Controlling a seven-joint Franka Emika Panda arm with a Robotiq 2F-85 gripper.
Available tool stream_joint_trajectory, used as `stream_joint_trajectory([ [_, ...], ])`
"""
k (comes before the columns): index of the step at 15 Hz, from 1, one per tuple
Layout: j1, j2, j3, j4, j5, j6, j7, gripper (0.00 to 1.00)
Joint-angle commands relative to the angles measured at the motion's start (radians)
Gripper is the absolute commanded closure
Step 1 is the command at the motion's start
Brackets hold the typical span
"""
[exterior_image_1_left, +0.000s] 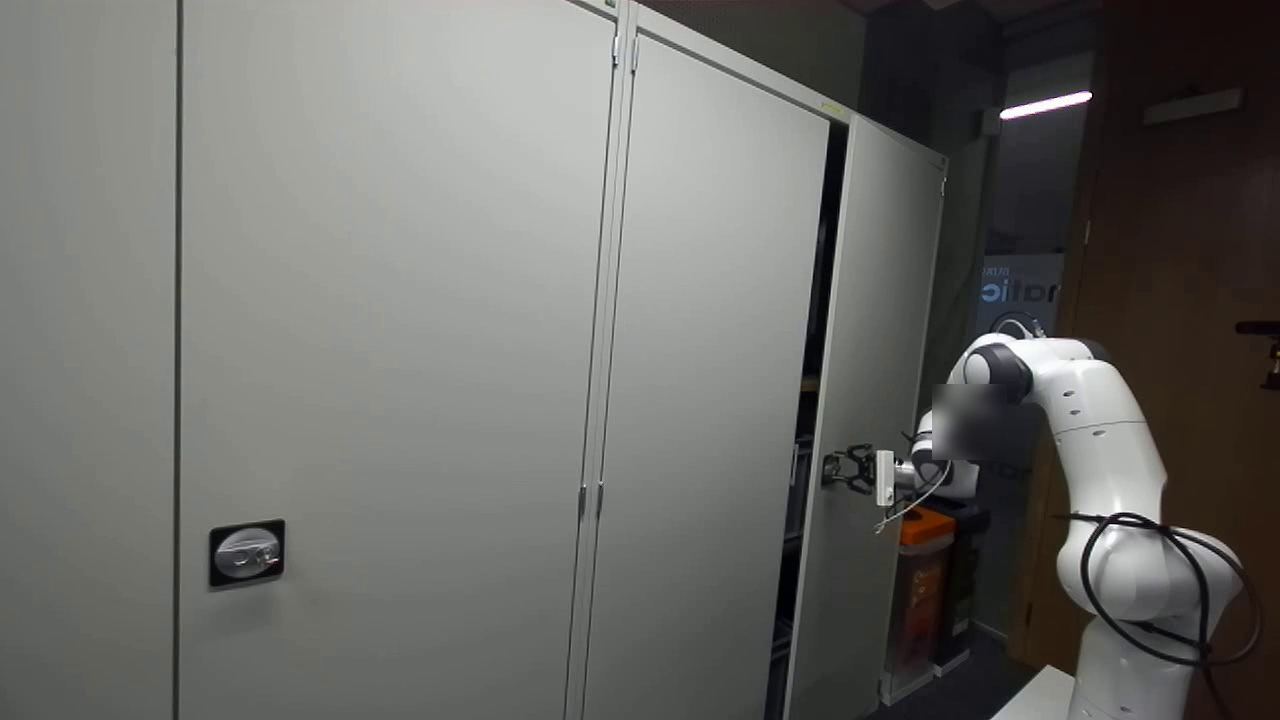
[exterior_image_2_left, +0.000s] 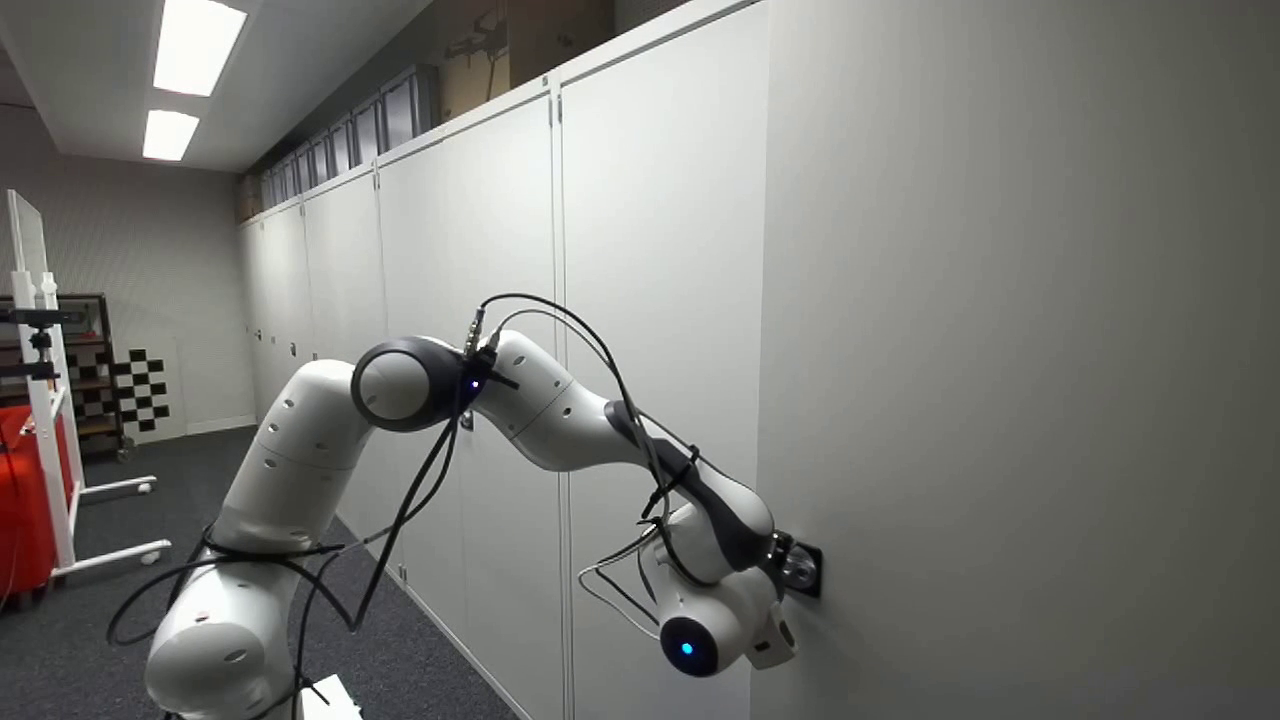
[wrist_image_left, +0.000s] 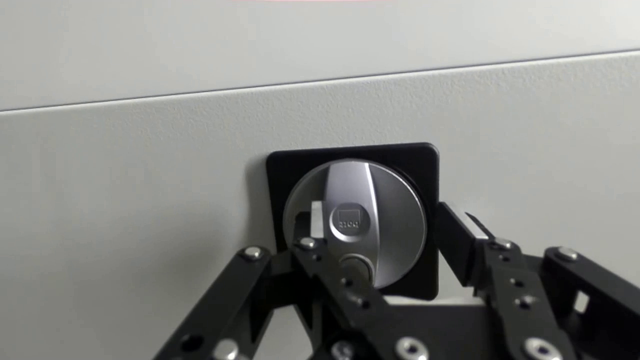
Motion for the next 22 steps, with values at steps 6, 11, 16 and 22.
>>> stream_joint_trajectory([
  [6,0.008,0.043,-0.004,0.061,-0.003,0.036,0.099,0.37],
  [11,0.010,0.065,-0.004,0.082,0.001,0.042,0.096,0.36],
  [16,0.013,0.070,-0.002,0.104,0.002,0.058,0.094,0.32],
  [22,0.024,0.082,-0.001,0.131,0.011,0.099,0.067,0.75],
])
